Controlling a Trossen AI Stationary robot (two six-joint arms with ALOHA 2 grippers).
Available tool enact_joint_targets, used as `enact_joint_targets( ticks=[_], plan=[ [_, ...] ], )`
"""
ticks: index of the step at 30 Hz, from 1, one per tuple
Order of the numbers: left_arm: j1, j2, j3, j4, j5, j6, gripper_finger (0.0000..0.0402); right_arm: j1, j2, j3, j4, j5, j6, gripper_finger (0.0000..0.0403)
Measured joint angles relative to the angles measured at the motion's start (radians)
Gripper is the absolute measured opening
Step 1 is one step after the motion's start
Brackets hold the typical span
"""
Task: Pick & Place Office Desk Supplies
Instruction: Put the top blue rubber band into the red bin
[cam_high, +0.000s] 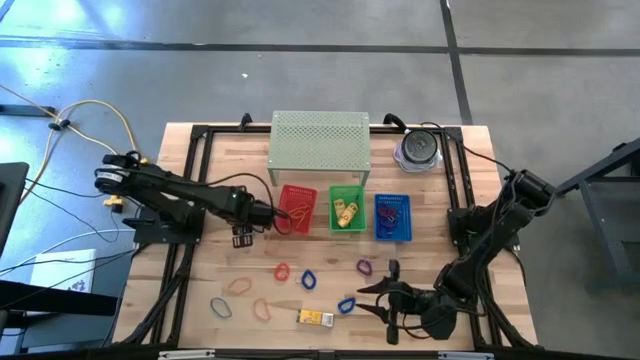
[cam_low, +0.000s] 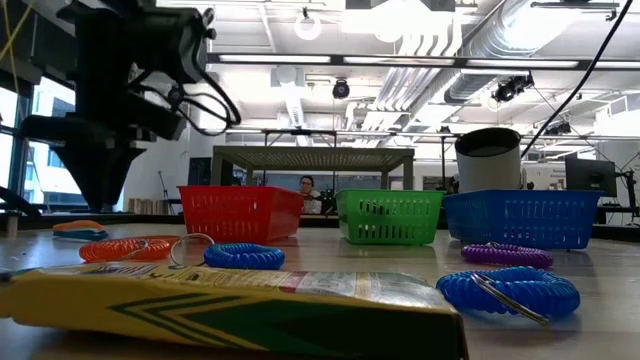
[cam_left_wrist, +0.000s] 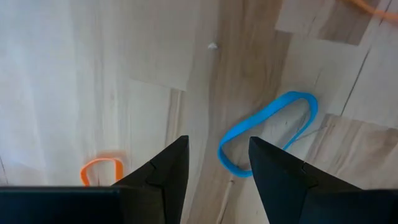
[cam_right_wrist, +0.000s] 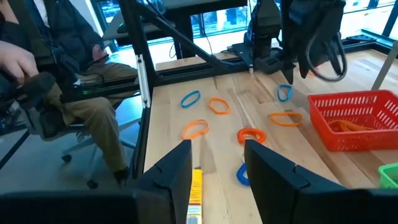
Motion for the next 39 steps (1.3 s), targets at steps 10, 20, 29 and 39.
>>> enact_joint_targets(
  ticks=[10, 20, 29, 39],
  plan=[
    [-0.005, 0.024, 0.0, 0.018, 0.052, 0.054, 0.0159, 0.005, 0.0, 0.0, 0.0, -0.057, 0.002, 0.0135],
    [0.005, 0.029, -0.001, 0.033, 0.072, 0.178, 0.0159, 0.005, 0.0, 0.0, 0.023, -0.058, 0.004, 0.0135],
    [0.038, 0.033, -0.001, 0.034, 0.075, 0.187, 0.0159, 0.005, 0.0, 0.0, 0.023, -0.081, 0.026, 0.0135],
    [0.037, 0.141, -0.002, 0.033, 0.077, 0.22, 0.0158, 0.015, 0.0, 0.0, 0.022, -0.096, 0.027, 0.0135]
  ],
)
